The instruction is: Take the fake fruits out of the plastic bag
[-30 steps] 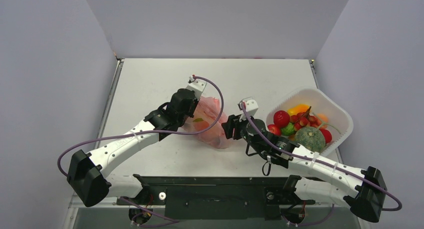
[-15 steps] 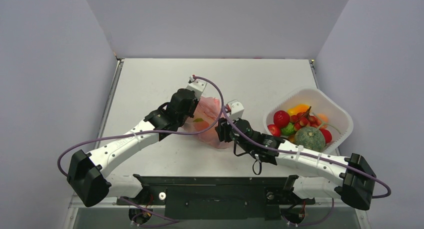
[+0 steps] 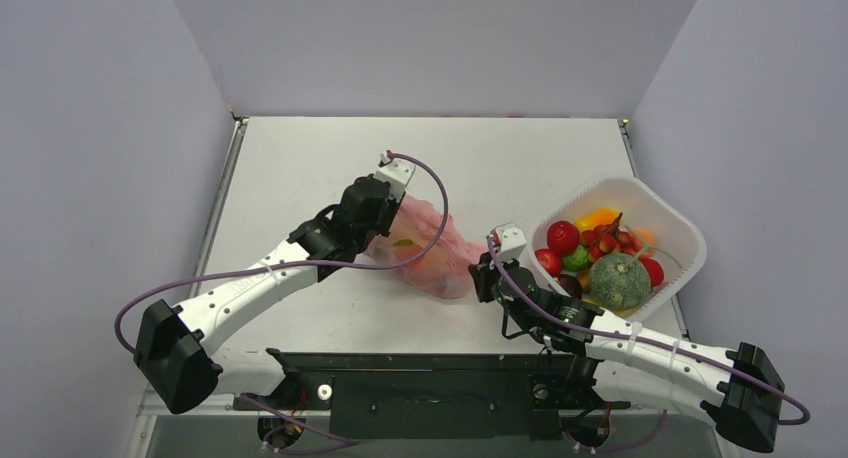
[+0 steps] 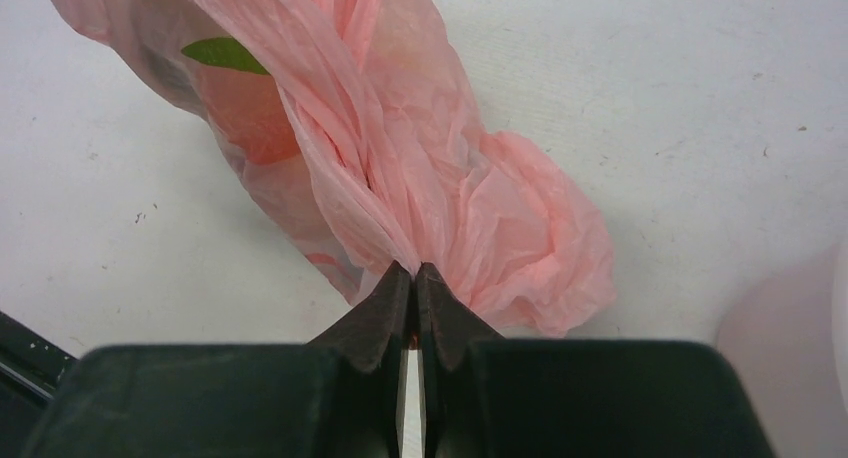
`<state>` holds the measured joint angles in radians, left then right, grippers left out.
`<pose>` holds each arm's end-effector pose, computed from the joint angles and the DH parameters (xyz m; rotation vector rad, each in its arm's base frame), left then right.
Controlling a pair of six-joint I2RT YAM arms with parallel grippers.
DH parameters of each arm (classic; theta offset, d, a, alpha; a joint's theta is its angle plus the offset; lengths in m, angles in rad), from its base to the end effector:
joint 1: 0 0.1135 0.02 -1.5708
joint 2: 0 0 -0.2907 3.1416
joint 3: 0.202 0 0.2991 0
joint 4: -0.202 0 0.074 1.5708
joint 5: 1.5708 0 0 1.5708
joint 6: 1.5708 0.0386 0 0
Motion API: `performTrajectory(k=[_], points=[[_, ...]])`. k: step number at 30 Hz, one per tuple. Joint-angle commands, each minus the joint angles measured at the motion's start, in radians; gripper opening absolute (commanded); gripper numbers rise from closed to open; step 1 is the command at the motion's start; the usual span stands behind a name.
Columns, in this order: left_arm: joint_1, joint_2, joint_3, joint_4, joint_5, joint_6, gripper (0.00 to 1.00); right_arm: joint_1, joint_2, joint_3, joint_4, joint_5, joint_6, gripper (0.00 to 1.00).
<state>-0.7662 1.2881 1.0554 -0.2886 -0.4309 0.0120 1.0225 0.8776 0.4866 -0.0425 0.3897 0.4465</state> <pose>0.2507 -0.2189 0.3292 0.5306 1.9702 -0.0196 0.1311 0.1866 0.2348 -0.3259 1.9873 0.5631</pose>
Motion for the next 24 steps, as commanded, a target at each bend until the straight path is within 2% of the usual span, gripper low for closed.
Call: performTrajectory(k=[1,2,4,6,9,13,24], points=[[0.006,-0.052,0.009,0.068,0.099,0.004,0.34,0.004,-0.017,0.010,-0.013,0.047,0.005,0.00],[0.006,-0.068,0.003,0.085,0.125,0.005,0.47,0.004,-0.013,0.023,-0.020,0.048,-0.002,0.00],[0.006,-0.107,-0.024,0.124,0.204,0.013,0.61,0.004,-0.006,0.036,-0.023,0.049,-0.012,0.00],[0.006,-0.159,-0.064,0.178,0.327,0.025,0.69,0.004,-0.002,0.044,-0.020,0.047,-0.015,0.00],[0.002,-0.252,-0.142,0.258,0.418,0.040,0.77,0.004,0.009,0.049,-0.013,0.035,-0.015,0.00],[-0.005,-0.287,-0.207,0.367,0.476,0.066,0.82,0.005,0.024,0.057,-0.005,0.013,-0.010,0.00],[-0.055,-0.114,-0.139,0.322,0.440,0.011,0.82,0.006,0.042,0.069,0.010,-0.023,0.003,0.00]])
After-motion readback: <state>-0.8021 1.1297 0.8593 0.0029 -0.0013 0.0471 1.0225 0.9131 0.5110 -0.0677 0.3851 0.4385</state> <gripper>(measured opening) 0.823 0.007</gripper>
